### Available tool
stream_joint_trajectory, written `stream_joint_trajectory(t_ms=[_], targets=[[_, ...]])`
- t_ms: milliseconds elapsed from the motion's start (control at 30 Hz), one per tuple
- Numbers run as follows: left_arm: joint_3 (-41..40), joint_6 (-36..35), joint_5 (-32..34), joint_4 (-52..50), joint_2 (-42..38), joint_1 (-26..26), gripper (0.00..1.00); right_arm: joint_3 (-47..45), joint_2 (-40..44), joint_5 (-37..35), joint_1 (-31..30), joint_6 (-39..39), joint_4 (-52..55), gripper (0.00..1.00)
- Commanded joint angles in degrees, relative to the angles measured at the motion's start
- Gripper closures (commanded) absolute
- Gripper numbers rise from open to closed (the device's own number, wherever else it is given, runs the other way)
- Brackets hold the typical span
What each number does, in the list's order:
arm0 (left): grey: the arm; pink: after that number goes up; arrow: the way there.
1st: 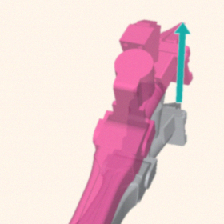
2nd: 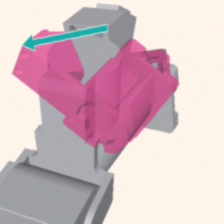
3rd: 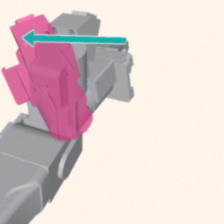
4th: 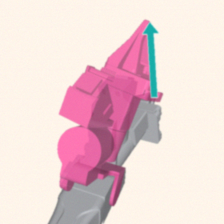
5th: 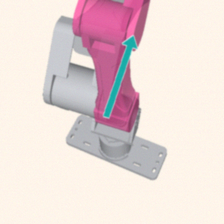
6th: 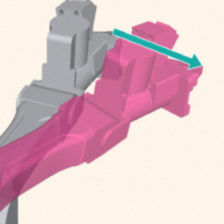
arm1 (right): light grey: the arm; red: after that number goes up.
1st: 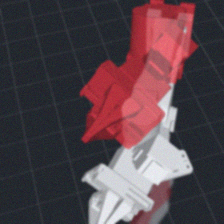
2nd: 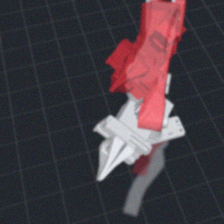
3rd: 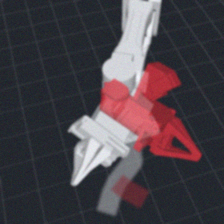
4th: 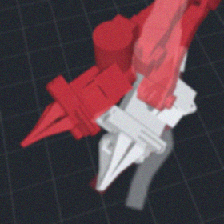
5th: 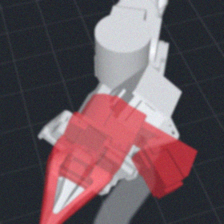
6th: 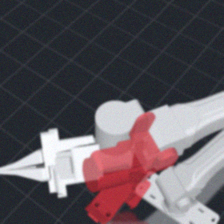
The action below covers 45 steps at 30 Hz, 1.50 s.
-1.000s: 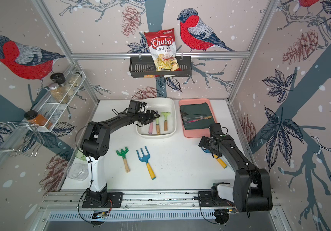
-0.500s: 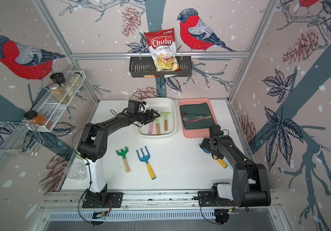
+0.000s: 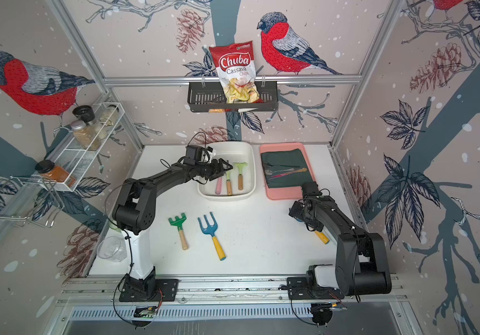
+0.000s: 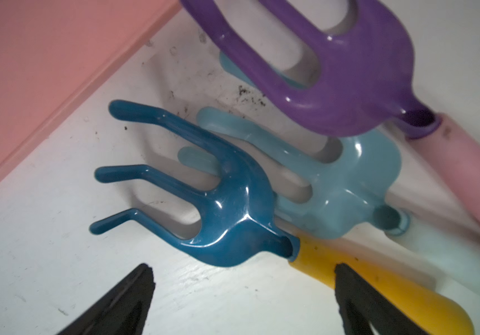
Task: Put the rake into the storage box
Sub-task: Pick up the rake at the center of the board.
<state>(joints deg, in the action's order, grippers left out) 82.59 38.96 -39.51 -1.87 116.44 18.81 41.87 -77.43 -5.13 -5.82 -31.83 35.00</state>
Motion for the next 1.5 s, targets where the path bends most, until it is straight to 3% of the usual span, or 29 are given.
stream_joint_trajectory(t_ms=[0, 367, 567, 867, 1467], targets=[[-0.2, -0.4, -0.9, 1.9, -0.6, 0.1, 0.18, 0.6, -0.9, -2.3, 0.8, 0.0, 0.2, 0.01], [-1.3, -0.1, -0.7, 2.1, -1.4, 0.1, 0.18, 0.4, -4.1, 1.2, 0.3, 0.9, -1.3, 0.02], [-1.0, 0.2, -0.7, 2.2, -1.5, 0.2, 0.18, 0.9, -3.3, 7.5, -5.1, -0.9, -0.4, 0.04], [-1.4, 0.2, -0.6, 2.0, -1.8, 0.7, 0.18, 1.5, -7.2, 1.9, -12.2, -2.3, 1.5, 0.09], [-3.1, -0.1, 0.7, -0.8, -8.9, 1.0, 0.18, 1.1, -10.7, -2.2, -19.4, -3.1, 2.6, 0.73]])
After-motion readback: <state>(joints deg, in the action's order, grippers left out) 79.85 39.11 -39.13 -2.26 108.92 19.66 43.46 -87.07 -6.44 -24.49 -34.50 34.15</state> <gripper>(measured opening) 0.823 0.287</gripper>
